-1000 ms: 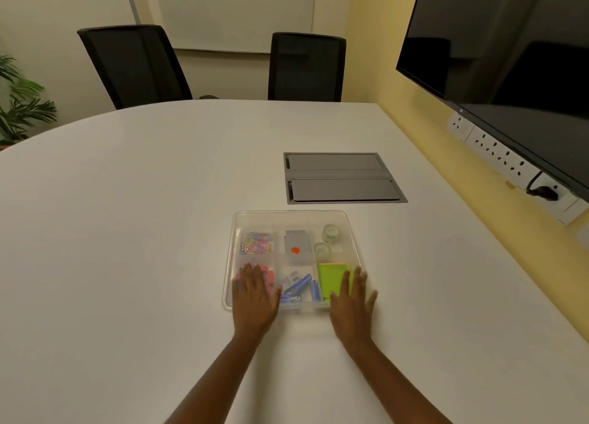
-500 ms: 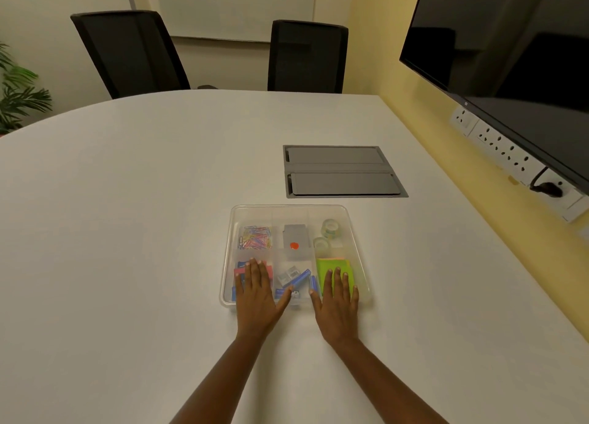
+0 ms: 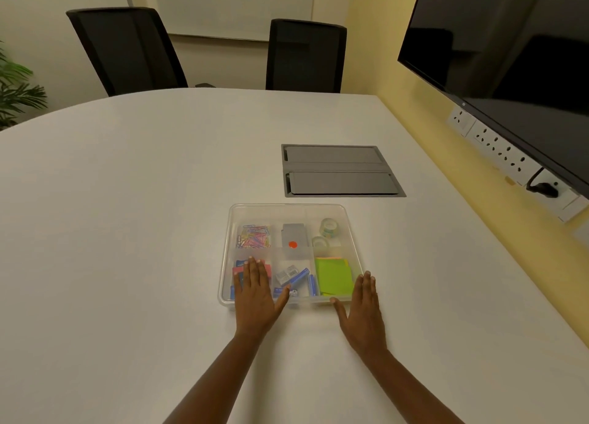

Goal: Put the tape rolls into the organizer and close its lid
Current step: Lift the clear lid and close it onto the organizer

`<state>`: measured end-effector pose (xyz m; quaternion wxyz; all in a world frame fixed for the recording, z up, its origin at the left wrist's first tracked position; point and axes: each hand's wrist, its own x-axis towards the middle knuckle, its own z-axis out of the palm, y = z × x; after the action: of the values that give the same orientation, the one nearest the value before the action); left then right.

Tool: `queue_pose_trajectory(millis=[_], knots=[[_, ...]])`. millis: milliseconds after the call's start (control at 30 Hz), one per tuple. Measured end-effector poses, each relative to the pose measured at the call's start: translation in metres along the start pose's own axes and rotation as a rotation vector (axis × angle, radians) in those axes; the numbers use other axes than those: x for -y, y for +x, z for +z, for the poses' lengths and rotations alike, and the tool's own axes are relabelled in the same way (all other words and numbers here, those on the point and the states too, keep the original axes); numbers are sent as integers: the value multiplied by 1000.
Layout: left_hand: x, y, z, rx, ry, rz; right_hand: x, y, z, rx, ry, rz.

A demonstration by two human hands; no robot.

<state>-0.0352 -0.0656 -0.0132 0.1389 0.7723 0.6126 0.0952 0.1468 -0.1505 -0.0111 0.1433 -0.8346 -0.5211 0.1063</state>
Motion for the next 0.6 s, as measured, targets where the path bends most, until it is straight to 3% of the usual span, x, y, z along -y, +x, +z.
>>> queue_pose_trajectory(millis=[400, 600], knots=[[30, 23, -15, -37, -4, -5, -3, 29, -26, 178, -174, -61], [51, 35, -23, 13, -64, -53, 5, 71, -22, 167, -149, -93]])
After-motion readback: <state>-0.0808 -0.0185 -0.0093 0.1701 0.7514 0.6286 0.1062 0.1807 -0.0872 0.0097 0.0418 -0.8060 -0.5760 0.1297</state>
